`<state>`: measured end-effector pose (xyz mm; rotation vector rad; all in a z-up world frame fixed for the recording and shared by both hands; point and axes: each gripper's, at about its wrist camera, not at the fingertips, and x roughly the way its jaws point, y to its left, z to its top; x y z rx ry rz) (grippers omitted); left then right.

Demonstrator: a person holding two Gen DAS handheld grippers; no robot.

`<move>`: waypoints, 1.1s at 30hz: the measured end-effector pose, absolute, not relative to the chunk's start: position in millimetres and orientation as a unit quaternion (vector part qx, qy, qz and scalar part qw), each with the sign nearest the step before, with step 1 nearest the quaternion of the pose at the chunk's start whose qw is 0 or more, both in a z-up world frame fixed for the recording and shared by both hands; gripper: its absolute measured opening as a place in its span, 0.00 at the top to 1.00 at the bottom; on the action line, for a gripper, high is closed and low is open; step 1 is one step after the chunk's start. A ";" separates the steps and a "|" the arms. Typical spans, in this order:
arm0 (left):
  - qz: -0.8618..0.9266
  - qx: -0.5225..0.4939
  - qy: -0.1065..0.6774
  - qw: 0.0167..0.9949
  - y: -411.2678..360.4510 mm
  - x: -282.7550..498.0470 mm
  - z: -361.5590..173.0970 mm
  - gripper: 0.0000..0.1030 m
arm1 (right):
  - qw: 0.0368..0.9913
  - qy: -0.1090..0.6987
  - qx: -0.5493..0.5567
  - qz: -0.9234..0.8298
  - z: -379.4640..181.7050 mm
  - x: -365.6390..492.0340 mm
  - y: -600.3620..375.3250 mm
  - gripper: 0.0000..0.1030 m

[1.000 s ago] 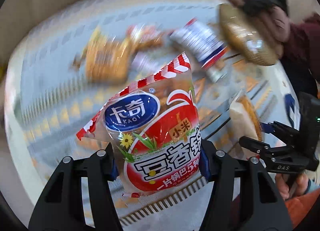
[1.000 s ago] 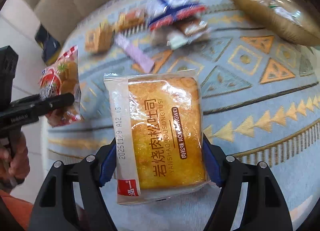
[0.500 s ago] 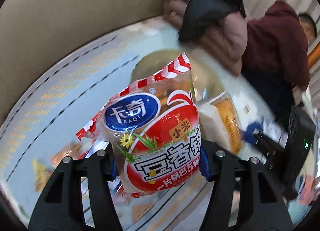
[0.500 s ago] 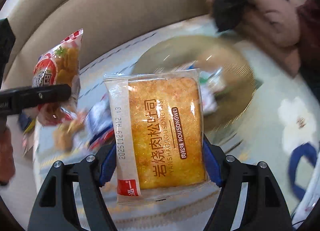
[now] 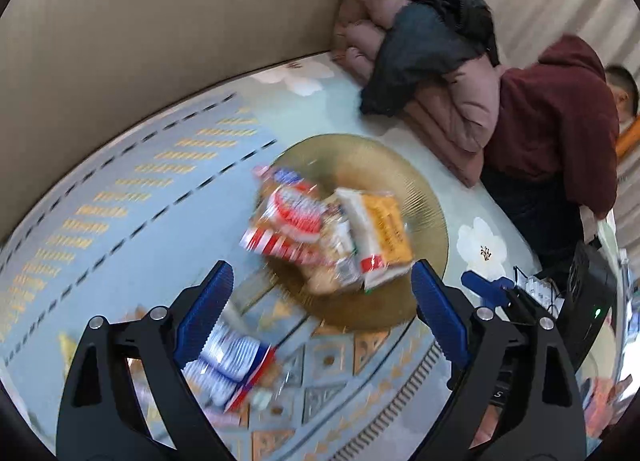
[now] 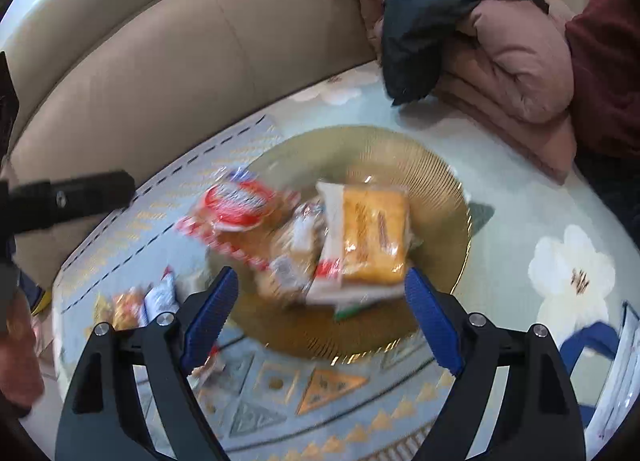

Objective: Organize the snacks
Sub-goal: 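Carry both packets over the gold bowl and open both tools, then grasp the yellow square cake packet with left tool while right tool grasps pink stick packet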

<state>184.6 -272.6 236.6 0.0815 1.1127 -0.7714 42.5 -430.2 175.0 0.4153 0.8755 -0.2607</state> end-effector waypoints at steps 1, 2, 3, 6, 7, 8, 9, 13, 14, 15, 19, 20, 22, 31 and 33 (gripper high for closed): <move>-0.344 0.026 0.527 0.776 -259.6 183.2 238.2 0.12 | 0.875 0.426 0.200 -0.114 177.6 41.0 -422.3 0.18; -0.331 0.011 0.542 0.772 -246.7 181.7 239.0 0.12 | 0.874 0.431 0.199 -0.105 180.0 41.0 -415.2 0.18; -0.321 -0.003 0.556 0.767 -233.1 179.3 240.2 0.13 | 0.873 0.439 0.194 -0.088 185.3 39.1 -401.5 0.18; -0.281 -0.019 0.581 0.764 -187.9 161.5 251.7 0.13 | 0.878 0.440 0.178 -0.055 205.0 30.1 -368.1 0.18; -0.274 -0.020 0.581 0.766 -172.3 152.3 258.4 0.13 | 0.882 0.437 0.169 -0.039 215.2 25.8 -353.5 0.17; -0.267 -0.024 0.576 0.772 -154.4 141.3 266.7 0.13 | 0.886 0.434 0.157 -0.027 224.5 21.4 -340.2 0.16; -0.263 -0.027 0.571 0.777 -142.7 134.0 272.3 0.13 | 0.892 0.429 0.141 -0.015 236.1 16.0 -324.7 0.14; -0.219 -0.059 0.546 0.806 -72.9 97.8 285.5 0.12 | 0.907 0.410 0.094 0.018 260.5 -1.1 -285.6 0.09; -0.210 -0.071 0.541 0.812 -57.4 92.0 283.3 0.12 | 0.909 0.408 0.088 0.025 262.5 -3.9 -279.4 0.09; -0.199 -0.079 0.538 0.815 -43.9 88.2 279.3 0.12 | 0.909 0.407 0.081 0.030 261.9 -6.5 -273.7 0.09; -0.122 -0.065 0.554 0.821 1.6 86.9 242.4 0.13 | 0.906 0.418 0.059 0.038 248.2 -9.6 -260.1 0.09; -0.111 -0.075 0.562 0.816 11.9 88.4 230.2 0.13 | 0.902 0.425 0.060 0.043 240.9 -9.4 -257.0 0.09; -0.102 -0.106 0.581 0.801 26.5 93.4 207.7 0.13 | 0.895 0.439 0.068 0.051 227.6 -7.0 -253.6 0.09; -0.080 -0.233 0.618 0.747 41.9 118.2 111.8 0.12 | 0.860 0.498 0.094 0.054 158.4 15.3 -259.6 0.09; -0.073 -0.273 0.623 0.730 41.7 128.0 90.6 0.11 | 0.854 0.509 0.094 0.047 141.4 19.1 -265.0 0.10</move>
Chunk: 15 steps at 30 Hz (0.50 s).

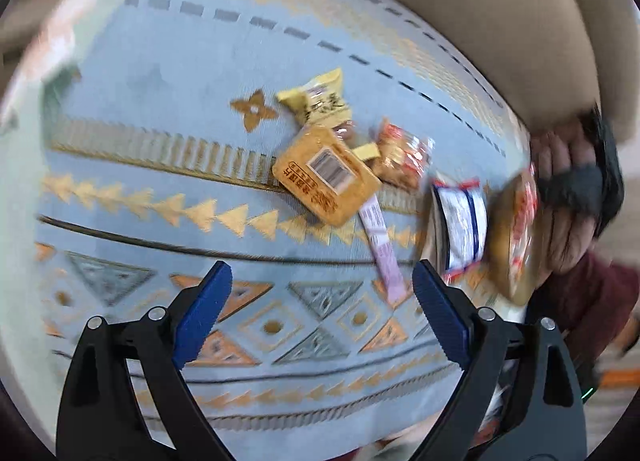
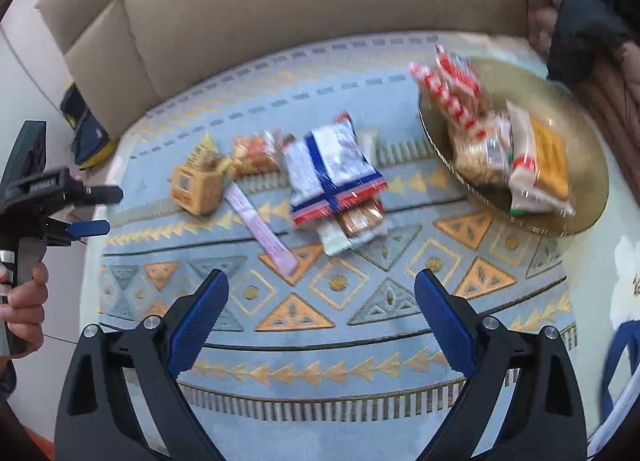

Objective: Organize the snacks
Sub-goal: 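Grasp the yellow square cake packet with left tool while right tool grasps pink stick packet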

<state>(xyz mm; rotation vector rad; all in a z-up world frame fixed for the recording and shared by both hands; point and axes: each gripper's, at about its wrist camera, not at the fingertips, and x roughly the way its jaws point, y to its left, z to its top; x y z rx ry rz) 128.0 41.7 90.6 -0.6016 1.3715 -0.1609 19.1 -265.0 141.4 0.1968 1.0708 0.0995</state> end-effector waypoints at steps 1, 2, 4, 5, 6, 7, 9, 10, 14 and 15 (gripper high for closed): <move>-0.070 -0.291 0.627 0.719 42.0 138.0 76.8 0.11 | 0.850 0.516 0.092 0.043 131.1 21.9 -268.2 0.10; -0.065 -0.297 0.630 0.715 41.9 145.3 69.3 0.11 | 0.848 0.521 0.092 0.041 124.8 23.9 -270.8 0.10; -0.051 -0.299 0.633 0.713 40.6 162.0 55.4 0.11 | 0.843 0.528 0.094 0.038 108.9 30.2 -277.8 0.12; -0.045 -0.299 0.634 0.712 39.0 168.2 51.5 0.11 | 0.842 0.530 0.094 0.035 103.6 33.5 -279.9 0.13; -0.041 -0.301 0.635 0.710 36.4 175.8 45.7 0.11 | 0.841 0.532 0.093 0.032 98.0 37.8 -281.9 0.15; -0.040 -0.303 0.635 0.709 34.7 180.2 42.3 0.11 | 0.839 0.535 0.092 0.029 92.0 42.9 -283.5 0.17; -0.040 -0.309 0.637 0.705 30.2 188.0 34.6 0.11 | 0.835 0.542 0.090 0.025 78.7 56.6 -284.4 0.17; -0.042 -0.313 0.640 0.701 26.6 191.7 28.4 0.10 | 0.834 0.545 0.088 0.023 73.6 63.1 -283.2 0.17; -0.048 -0.308 0.638 0.704 21.2 201.0 20.3 0.06 | 0.830 0.550 0.081 0.031 66.0 77.8 -271.5 0.18; -0.048 -0.303 0.637 0.707 19.8 202.9 20.6 0.06 | 0.834 0.545 0.079 0.039 69.1 76.0 -266.7 0.19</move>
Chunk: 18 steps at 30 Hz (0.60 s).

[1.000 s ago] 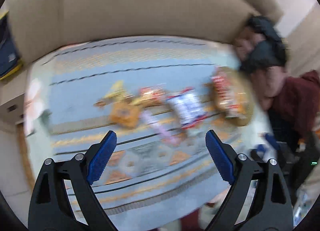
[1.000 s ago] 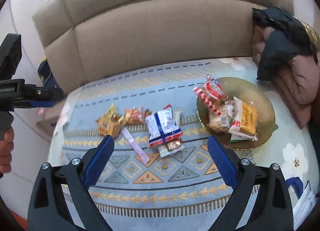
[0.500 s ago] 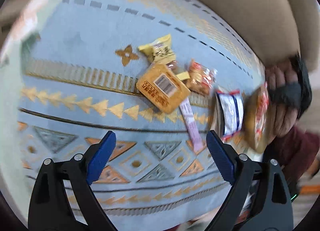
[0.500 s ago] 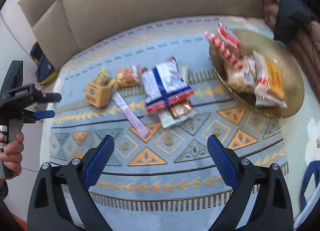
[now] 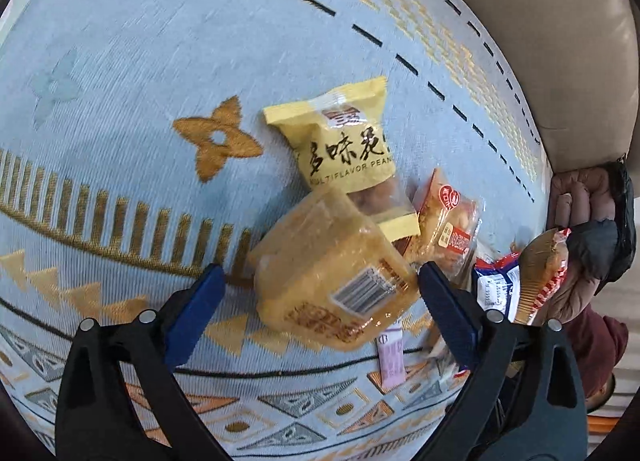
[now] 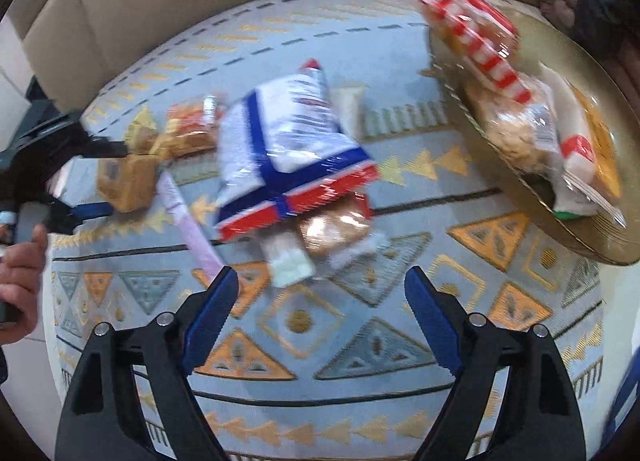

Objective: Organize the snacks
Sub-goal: 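Grasp the yellow square cake packet with left tool while right tool grasps pink stick packet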

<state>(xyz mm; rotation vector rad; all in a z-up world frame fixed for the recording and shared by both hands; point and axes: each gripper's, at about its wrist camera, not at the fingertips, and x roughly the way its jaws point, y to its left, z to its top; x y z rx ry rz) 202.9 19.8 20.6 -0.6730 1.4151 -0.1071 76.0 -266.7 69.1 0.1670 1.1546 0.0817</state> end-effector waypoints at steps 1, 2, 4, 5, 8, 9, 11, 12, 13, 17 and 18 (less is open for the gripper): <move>-0.050 -0.296 0.636 0.711 18.1 204.0 20.8 0.06 | 0.838 0.539 0.075 0.047 71.9 73.7 -261.2 0.19; -0.051 -0.291 0.635 0.713 18.2 205.2 20.3 0.06 | 0.843 0.531 0.067 0.058 74.2 69.9 -252.5 0.19; -0.052 -0.285 0.635 0.717 16.0 205.9 20.7 0.06 | 0.844 0.528 0.058 0.078 73.3 65.3 -235.6 0.30; -0.053 -0.285 0.634 0.717 16.4 206.2 21.2 0.07 | 0.838 0.535 0.053 0.091 68.3 64.2 -222.5 0.34; -0.067 -0.313 0.634 0.704 20.2 203.6 20.9 0.06 | 0.827 0.549 0.033 0.118 55.4 69.6 -196.6 0.44; -0.070 -0.328 0.631 0.699 22.3 201.1 19.7 0.06 | 0.827 0.549 0.021 0.121 51.5 72.1 -189.5 0.44; -0.066 -0.349 0.628 0.692 26.4 199.1 15.7 0.05 | 0.830 0.546 -0.003 0.110 43.0 81.0 -180.9 0.44; -0.065 -0.353 0.628 0.690 26.9 200.7 14.0 0.04 | 0.828 0.551 -0.008 0.108 38.4 86.8 -177.8 0.44; -0.065 -0.354 0.629 0.689 26.6 201.5 13.6 0.04 | 0.824 0.556 -0.011 0.108 32.7 92.5 -176.0 0.44; -0.056 -0.329 0.633 0.699 18.0 206.3 15.6 0.07 | 0.833 0.541 -0.061 0.100 29.0 100.3 -162.5 0.49; -0.050 -0.305 0.637 0.706 13.4 206.4 17.5 0.10 | 0.834 0.538 -0.078 0.094 28.2 99.1 -158.5 0.56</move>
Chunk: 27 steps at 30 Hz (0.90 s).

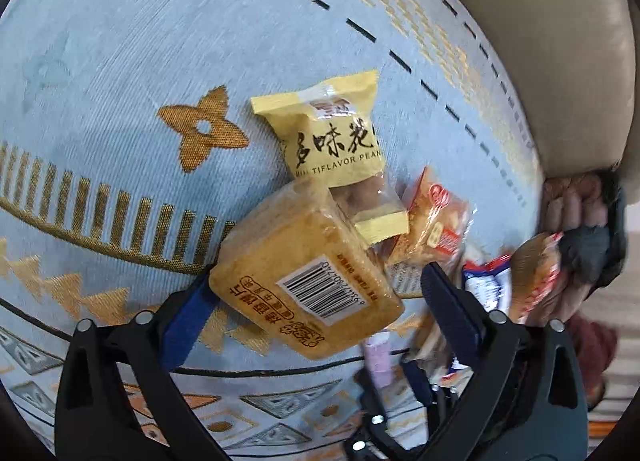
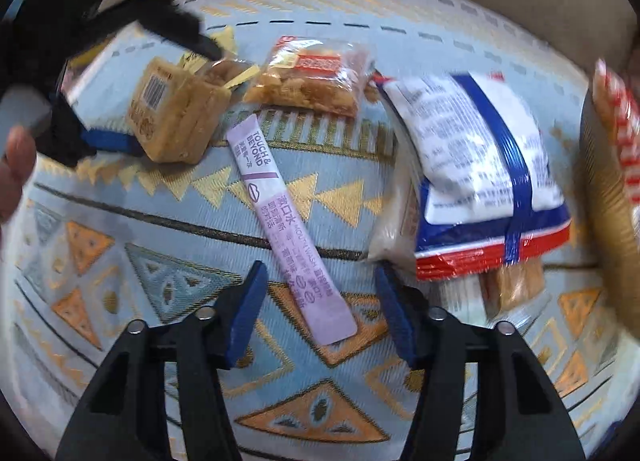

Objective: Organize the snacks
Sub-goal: 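Grasp the yellow square cake packet with left tool while right tool grasps pink stick packet, then carry both packets over the gold bowl and open both tools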

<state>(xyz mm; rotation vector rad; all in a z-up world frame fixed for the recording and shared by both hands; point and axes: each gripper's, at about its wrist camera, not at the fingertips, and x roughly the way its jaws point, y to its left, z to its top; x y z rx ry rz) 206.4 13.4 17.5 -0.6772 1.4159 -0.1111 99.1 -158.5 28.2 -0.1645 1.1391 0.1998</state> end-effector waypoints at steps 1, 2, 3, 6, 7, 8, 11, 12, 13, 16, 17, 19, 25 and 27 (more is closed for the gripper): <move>-0.046 -0.287 0.639 0.712 11.3 205.9 18.8 0.18 | 0.836 0.534 -0.093 0.089 27.1 96.8 -155.8 0.61; -0.052 -0.277 0.636 0.719 9.2 205.1 21.4 0.22 | 0.838 0.528 -0.104 0.089 26.5 92.6 -154.1 0.64; -0.059 -0.271 0.632 0.724 6.3 204.0 23.8 0.24 | 0.839 0.526 -0.108 0.090 26.3 89.4 -153.2 0.71; -0.073 -0.242 0.627 0.737 0.2 195.5 31.6 0.30 | 0.837 0.528 -0.105 0.097 26.5 75.6 -154.0 0.79; -0.083 -0.219 0.626 0.744 -3.7 188.8 36.4 0.31 | 0.836 0.531 -0.097 0.100 27.0 71.8 -154.9 0.79; -0.094 -0.199 0.624 0.750 -6.6 182.7 40.1 0.34 | 0.834 0.536 -0.082 0.103 28.4 66.4 -157.9 0.79; -0.136 -0.135 0.617 0.763 -16.1 154.1 51.0 0.39 | 0.827 0.551 -0.032 0.104 29.6 46.5 -175.4 0.79; -0.154 -0.115 0.617 0.763 -19.4 144.2 52.9 0.40 | 0.825 0.556 -0.018 0.103 29.5 36.5 -183.0 0.79; -0.171 -0.081 0.616 0.764 -26.1 131.8 55.5 0.42 | 0.821 0.562 -0.001 0.101 28.7 27.4 -189.8 0.79; -0.198 0.028 0.607 0.769 -47.1 98.4 57.7 0.43 | 0.814 0.574 0.039 0.085 28.1 -3.7 -210.0 0.79; -0.202 0.050 0.606 0.768 -52.0 90.7 55.5 0.44 | 0.813 0.576 0.048 0.073 28.6 -17.5 -216.9 0.79; -0.205 0.078 0.612 0.759 -59.1 80.7 46.9 0.44 | 0.810 0.580 0.063 0.060 27.7 -33.7 -224.9 0.79; -0.200 0.032 0.612 0.764 -52.8 84.5 46.8 0.23 | 0.803 0.588 0.081 0.057 26.4 -40.2 -235.3 0.69; -0.195 0.017 0.611 0.767 -48.4 86.9 47.6 0.22 | 0.806 0.583 0.087 0.061 31.0 -31.0 -237.7 0.62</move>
